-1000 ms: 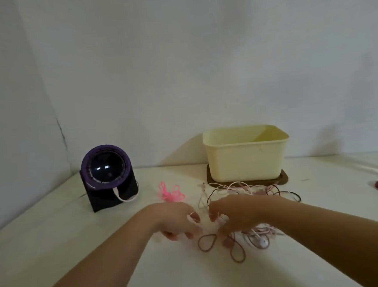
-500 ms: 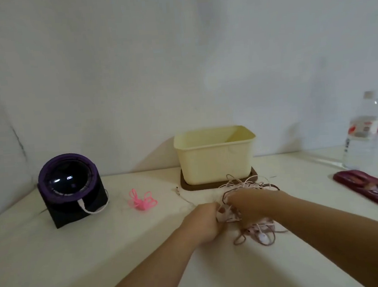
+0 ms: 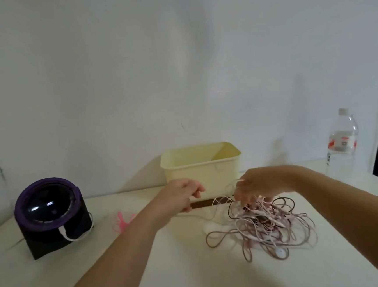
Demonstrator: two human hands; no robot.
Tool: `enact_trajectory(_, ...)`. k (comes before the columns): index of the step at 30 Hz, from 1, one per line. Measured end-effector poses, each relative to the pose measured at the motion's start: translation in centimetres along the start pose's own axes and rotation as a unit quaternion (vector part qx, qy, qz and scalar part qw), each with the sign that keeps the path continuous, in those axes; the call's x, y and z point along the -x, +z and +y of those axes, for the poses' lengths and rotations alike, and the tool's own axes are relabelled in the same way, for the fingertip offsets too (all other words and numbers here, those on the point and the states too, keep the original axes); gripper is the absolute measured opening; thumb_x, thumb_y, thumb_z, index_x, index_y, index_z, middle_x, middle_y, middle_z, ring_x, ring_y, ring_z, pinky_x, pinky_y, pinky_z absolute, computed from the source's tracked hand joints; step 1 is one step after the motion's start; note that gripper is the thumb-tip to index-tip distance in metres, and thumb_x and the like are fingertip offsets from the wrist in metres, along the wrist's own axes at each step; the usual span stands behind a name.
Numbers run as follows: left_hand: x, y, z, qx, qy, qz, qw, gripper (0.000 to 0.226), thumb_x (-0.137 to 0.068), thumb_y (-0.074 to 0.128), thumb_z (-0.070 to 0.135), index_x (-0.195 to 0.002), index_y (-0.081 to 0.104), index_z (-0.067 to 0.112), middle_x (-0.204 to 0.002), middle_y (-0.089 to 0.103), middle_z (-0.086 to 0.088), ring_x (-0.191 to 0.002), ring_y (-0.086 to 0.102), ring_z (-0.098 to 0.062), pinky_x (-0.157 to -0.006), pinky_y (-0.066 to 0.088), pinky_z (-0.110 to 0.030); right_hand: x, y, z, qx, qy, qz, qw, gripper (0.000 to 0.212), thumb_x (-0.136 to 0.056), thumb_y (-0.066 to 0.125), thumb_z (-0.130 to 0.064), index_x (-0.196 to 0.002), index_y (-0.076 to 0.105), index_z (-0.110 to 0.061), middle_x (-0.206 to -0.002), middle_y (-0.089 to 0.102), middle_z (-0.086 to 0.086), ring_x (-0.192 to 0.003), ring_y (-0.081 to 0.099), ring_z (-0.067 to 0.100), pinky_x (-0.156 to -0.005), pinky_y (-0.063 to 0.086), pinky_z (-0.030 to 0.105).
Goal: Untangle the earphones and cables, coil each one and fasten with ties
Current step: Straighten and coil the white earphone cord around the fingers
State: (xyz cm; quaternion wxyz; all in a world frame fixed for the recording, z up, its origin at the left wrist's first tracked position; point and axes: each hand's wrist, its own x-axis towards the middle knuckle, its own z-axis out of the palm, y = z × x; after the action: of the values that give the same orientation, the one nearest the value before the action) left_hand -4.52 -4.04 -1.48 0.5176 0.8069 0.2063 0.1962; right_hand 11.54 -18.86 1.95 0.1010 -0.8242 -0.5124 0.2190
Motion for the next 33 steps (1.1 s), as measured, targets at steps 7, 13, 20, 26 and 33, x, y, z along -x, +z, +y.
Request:
enact_trajectory(7,1.2,-6.0,6.9,0.230,0.046,0.019,0.972,0.027,-0.100,0.040,0.029,-0.080,0.054,0.017,-0.055,0.045,0.009,-0.038,0.030,-0.004,-0.053,0.039,-0.018,3.1,-6.2,-5.1,-0.086,-0.096,0.127,0.984,0.027,-0.099,0.045,-0.031,-0.094,0.065,-0.014,-0.065,0.066,-0.001,-0.050,0.054,0.011,-0.054,0.045,0.019)
enact_trajectory(13,2.5,-9.7,10.1,0.431,0.109,0.090,0.891,0.029,-0.099,0.042,0.031,-0.076,0.056,0.018,-0.051,0.043,0.008,-0.034,0.030,-0.004,-0.048,0.043,-0.015,2.0,-7.0,-7.7,-0.315,-0.192,0.126,0.921,0.032,-0.099,0.042,-0.033,-0.110,0.063,-0.012,-0.069,0.062,0.003,-0.067,0.059,0.017,-0.068,0.052,0.028)
enact_trajectory(20,5.3,-13.4,11.1,0.403,0.146,0.176,0.886,0.029,-0.099,0.043,0.030,-0.077,0.057,0.019,-0.056,0.054,0.008,-0.034,0.029,-0.004,-0.053,0.041,-0.017,-3.7,-1.5,-6.6,-0.415,-0.111,0.001,0.903,0.020,-0.096,0.051,-0.011,-0.111,0.064,-0.009,-0.097,0.068,0.006,-0.088,0.062,0.020,-0.084,0.051,0.037)
enact_trajectory(26,6.5,-14.0,11.2,0.269,0.127,0.187,0.936,0.029,-0.100,0.042,0.028,-0.076,0.057,0.020,-0.078,0.072,0.006,-0.034,0.029,-0.004,-0.059,0.042,-0.019,-5.3,1.4,-9.0,-0.030,-0.010,-0.061,0.998,0.039,-0.094,0.049,-0.013,-0.129,0.055,-0.030,-0.120,0.062,0.001,-0.106,0.063,0.021,-0.087,0.055,0.039)
enact_trajectory(33,6.7,-13.5,10.8,0.168,0.117,0.151,0.967,0.032,-0.101,0.039,0.026,-0.076,0.058,0.020,-0.098,0.074,0.002,-0.039,0.030,-0.005,-0.065,0.043,-0.021,-4.1,-1.7,-12.4,-0.054,-0.123,0.098,0.986,0.024,-0.094,0.054,-0.021,-0.113,0.067,-0.013,-0.116,0.068,0.007,-0.096,0.066,0.019,-0.078,0.052,0.029)
